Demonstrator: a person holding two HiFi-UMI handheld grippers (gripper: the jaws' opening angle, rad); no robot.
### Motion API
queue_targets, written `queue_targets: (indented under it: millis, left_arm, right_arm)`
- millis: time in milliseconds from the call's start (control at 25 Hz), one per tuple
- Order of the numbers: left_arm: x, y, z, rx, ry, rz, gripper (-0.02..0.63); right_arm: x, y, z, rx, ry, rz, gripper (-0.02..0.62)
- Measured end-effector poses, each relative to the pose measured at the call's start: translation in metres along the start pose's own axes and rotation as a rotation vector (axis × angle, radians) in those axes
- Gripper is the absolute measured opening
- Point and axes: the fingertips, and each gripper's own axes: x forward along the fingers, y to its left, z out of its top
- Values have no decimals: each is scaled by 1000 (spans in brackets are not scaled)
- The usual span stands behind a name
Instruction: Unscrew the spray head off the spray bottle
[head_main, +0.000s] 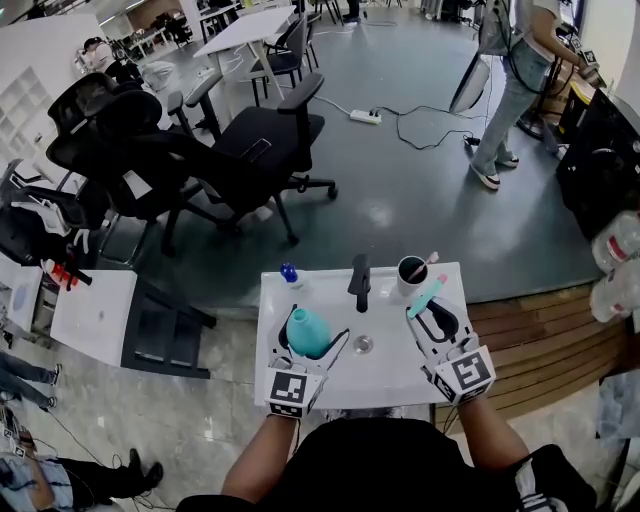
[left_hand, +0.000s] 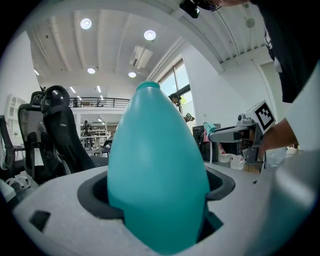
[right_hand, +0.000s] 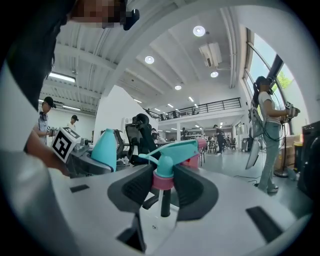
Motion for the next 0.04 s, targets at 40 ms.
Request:
queue_targets:
  millis: [40]
  left_arm:
    - [1, 1, 1, 2, -1, 0, 468]
  right_arm:
    - [1, 0, 2, -2, -6, 0, 137]
